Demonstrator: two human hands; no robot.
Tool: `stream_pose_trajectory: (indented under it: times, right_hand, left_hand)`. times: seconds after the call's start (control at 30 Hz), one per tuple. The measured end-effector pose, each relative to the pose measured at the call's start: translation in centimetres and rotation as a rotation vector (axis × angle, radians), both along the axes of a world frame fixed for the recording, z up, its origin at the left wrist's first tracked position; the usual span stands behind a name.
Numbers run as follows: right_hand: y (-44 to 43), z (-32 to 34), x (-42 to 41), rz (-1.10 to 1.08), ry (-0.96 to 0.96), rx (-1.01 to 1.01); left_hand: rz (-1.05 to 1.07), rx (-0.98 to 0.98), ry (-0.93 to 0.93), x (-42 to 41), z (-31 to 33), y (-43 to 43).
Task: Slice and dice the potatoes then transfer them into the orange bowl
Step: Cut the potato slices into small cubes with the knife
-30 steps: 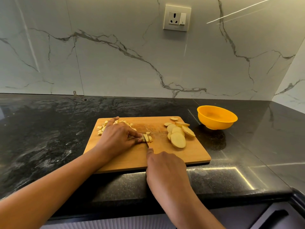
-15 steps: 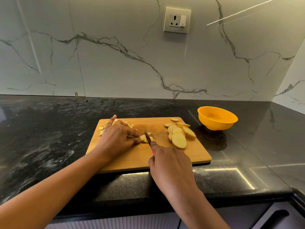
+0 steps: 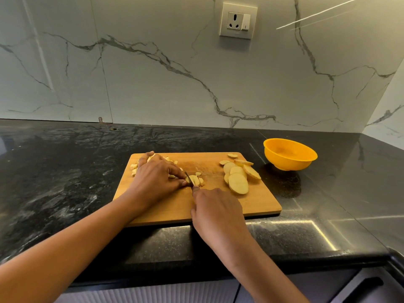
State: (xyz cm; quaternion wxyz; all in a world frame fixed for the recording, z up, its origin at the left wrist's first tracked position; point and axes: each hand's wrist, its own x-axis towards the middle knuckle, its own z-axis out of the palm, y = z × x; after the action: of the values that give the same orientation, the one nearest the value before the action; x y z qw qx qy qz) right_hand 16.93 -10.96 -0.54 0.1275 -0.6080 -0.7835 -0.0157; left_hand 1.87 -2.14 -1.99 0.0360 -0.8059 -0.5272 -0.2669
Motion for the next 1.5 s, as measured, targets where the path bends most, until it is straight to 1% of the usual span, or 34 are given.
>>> stream_pose_trajectory:
  times: [0.07, 0.2, 0.37, 0.47, 0.57, 0.6, 0.67, 0.7, 0.77, 0.87, 0.97, 1.03, 1.07, 1.17, 1.23, 1.27, 1.33, 1.4, 1.47, 1.5]
  right_hand:
    - [-1.4, -0.2, 0.8, 0.025, 0.023, 0.027]
    - [-3.8, 0.2, 3.1, 0.042, 0.128, 0.098]
    - [-1.3, 0.8, 4.4, -0.045, 0.147, 0.183]
    - [-0.4, 0.1, 4.5, -0.036, 0.132, 0.185]
    - [-0.5, -0.9, 4.8, -0.017, 0.132, 0.217]
    - [-0.5, -1.0, 4.9, -0.015, 0.125, 0.226]
    - [-0.5, -1.3, 5.0, -0.016, 0.103, 0.229]
    - [-0.4, -1.4, 5.1, -0.012, 0.089, 0.229]
    - [-0.5, -1.6, 5.1, 0.019, 0.069, 0.244]
    - [-0.8, -1.7, 5.4, 0.063, 0.047, 0.270]
    - [-1.0, -1.3, 5.6, 0.080, 0.016, 0.252]
    - [-1.0, -1.2, 5.8, 0.073, -0.004, 0.258]
    - [-1.0, -1.4, 6.0, 0.067, -0.013, 0.281]
    - [-1.0, -2.1, 6.3, 0.027, -0.017, 0.358]
    - [-0.7, -2.7, 6.5, 0.004, -0.019, 0.373]
    - [-0.5, -2.9, 6.5, -0.008, -0.013, 0.376]
    - [-0.5, -3.2, 6.7, -0.034, -0.020, 0.384]
    - [-0.5, -3.3, 6.7, -0.067, -0.007, 0.392]
    - [-0.6, -3.2, 6.7, -0.100, 0.007, 0.395]
    - [-0.6, -3.2, 6.6, -0.113, 0.015, 0.393]
  left_hand:
    - [0.014, 0.002, 0.018, 0.0, 0.0, -0.1]
    - [0.036, 0.011, 0.023, 0.0, 0.2, -0.4]
    - [0.031, 0.054, 0.007, -0.5, 0.4, -0.5]
    - [0.025, 0.100, -0.092, -0.7, 0.6, -0.5]
    - [-0.097, 0.099, -0.195, -0.6, 0.5, -0.6]
    - [-0.162, 0.075, -0.182, -0.4, 0.5, -0.8]
    - [-0.261, 0.081, -0.057, 0.3, 0.3, -1.0]
    - [-0.278, 0.082, 0.007, 0.7, 0.3, -0.9]
    - [-0.290, 0.031, 0.076, 1.4, 0.4, -0.6]
    - [-0.373, -0.034, 0.210, 1.9, 0.6, 0.0]
    - [-0.331, -0.138, 0.319, 1.7, 0.5, 1.5]
    - [-0.264, -0.178, 0.310, 1.3, 0.6, 2.2]
    - [-0.240, -0.172, 0.275, 1.1, 0.8, 2.4]
    - [-0.167, -0.125, 0.147, 0.3, 1.1, 2.6]
    - [-0.118, -0.068, 0.123, 0.1, 1.0, 2.4]
    - [-0.118, -0.050, 0.110, 0.1, 1.0, 2.2]
    - [-0.192, -0.072, 0.085, 0.3, 1.0, 1.7]
    - [-0.278, -0.150, 0.149, 1.0, 1.2, 1.2]
    - [-0.284, -0.203, 0.286, 2.0, 1.0, 1.3]
    - [-0.269, -0.213, 0.319, 2.3, 0.9, 1.5]
